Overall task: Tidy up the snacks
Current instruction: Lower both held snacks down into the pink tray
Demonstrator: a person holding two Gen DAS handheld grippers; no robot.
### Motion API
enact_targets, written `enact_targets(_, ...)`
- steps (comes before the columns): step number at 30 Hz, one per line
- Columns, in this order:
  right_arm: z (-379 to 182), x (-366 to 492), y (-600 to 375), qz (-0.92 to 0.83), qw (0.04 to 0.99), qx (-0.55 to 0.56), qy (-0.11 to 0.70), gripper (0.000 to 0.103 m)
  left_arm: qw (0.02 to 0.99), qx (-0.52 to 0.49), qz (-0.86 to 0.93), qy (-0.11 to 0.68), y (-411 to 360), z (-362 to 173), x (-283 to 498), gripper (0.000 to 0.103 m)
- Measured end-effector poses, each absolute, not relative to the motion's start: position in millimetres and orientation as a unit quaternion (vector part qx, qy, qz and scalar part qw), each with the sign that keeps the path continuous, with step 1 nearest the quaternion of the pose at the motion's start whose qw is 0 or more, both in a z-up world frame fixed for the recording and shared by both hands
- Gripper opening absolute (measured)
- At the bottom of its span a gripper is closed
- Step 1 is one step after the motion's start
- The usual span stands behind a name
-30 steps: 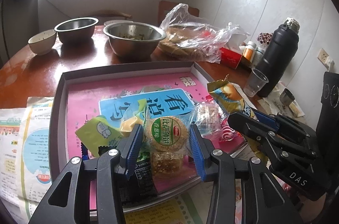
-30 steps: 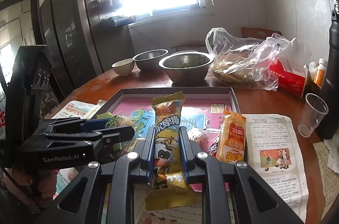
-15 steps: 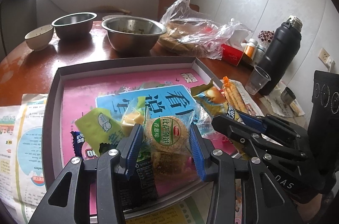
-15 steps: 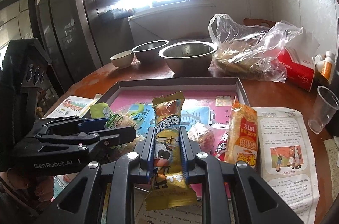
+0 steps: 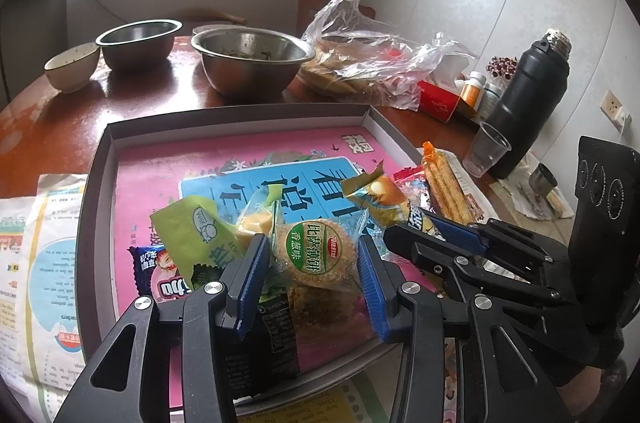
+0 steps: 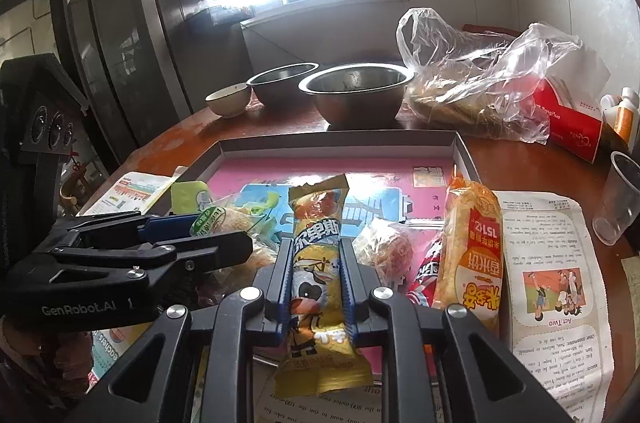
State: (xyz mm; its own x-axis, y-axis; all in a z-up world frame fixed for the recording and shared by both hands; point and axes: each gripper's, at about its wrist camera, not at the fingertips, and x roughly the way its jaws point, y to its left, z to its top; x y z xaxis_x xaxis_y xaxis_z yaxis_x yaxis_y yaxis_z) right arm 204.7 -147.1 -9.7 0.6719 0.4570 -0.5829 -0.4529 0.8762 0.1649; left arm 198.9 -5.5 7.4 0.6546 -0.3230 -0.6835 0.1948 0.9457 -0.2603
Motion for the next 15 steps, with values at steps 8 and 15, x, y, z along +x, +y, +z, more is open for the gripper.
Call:
enact_targets(8, -13.4, 206.4, -145.7, 0.243, 0.915, 0.0, 0.323, 0.022, 0.905, -0.084, -0.143, 0.391, -4.5, 6.7, 199.0, 0.047)
enact_targets(15, -12.9, 203.3, -144.1, 0.24, 0.916, -0.007, 0.322, 0.023, 0.904, -0.086, -0.141, 0.395, -3.3, 5.1, 200.7, 0.048)
